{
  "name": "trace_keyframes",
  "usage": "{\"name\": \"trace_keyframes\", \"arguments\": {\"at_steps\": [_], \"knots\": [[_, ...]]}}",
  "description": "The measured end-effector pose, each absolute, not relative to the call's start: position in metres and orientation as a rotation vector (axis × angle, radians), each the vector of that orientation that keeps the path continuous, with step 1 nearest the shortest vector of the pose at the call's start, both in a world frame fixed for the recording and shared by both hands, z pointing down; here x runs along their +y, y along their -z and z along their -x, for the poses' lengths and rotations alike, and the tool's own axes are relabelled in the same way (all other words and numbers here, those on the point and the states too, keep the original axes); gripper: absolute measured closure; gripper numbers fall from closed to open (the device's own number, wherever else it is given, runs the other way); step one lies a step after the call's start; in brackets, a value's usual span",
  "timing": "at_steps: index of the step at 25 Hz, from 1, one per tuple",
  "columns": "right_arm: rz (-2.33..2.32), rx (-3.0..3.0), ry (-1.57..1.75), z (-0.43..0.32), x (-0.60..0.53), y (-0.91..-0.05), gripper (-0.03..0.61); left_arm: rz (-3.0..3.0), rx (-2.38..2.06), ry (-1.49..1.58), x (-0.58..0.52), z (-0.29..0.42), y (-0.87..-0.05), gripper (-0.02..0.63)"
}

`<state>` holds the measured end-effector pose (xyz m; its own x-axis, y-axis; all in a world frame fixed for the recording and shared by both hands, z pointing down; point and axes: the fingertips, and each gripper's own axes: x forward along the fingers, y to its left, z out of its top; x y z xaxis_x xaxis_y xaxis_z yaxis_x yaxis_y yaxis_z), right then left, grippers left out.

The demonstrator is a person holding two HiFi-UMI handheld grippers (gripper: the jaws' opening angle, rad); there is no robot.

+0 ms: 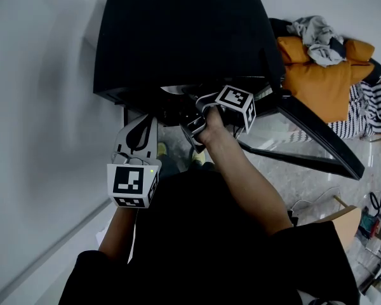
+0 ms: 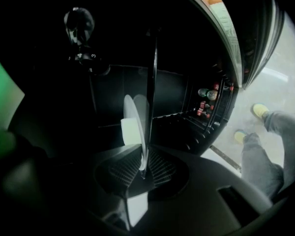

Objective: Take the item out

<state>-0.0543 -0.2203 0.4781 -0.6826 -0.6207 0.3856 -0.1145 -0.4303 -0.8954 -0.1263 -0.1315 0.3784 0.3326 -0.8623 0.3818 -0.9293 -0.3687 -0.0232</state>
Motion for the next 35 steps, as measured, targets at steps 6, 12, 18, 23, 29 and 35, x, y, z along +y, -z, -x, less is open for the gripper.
{"name": "trace_keyframes", "arguments": {"at_steps": [6,12,18,23,29,35], "knots": [[1.021,1.391,2.2,0.055,-0.221,-0.477,0.526,-2.399,-1.621,-0.498,-0.132,0.122,-0.38,0.606],[1.022,1.432,2.169,0.056,-0.218,-0.477,0.526,-2.4,-1.619,-0.5,-0.132,0.119,-0.381,0.606],[1.004,1.521,2.136,0.059,-0.216,-0.473,0.526,-2.403,-1.629,-0.499,-0.132,0.121,-0.378,0.606],[0.988,1.502,2.148,0.06,-0.217,-0.469,0.553,-2.396,-1.627,-0.504,-0.131,0.124,-0.381,0.606],[1.002,1.576,2.116,0.053,-0.201,-0.465,0.555,-2.398,-1.624,-0.495,-0.132,0.124,-0.38,0.606],[0.991,1.728,1.963,0.042,-0.203,-0.468,0.548,-2.403,-1.619,-0.499,-0.132,0.123,-0.38,0.606]]}}
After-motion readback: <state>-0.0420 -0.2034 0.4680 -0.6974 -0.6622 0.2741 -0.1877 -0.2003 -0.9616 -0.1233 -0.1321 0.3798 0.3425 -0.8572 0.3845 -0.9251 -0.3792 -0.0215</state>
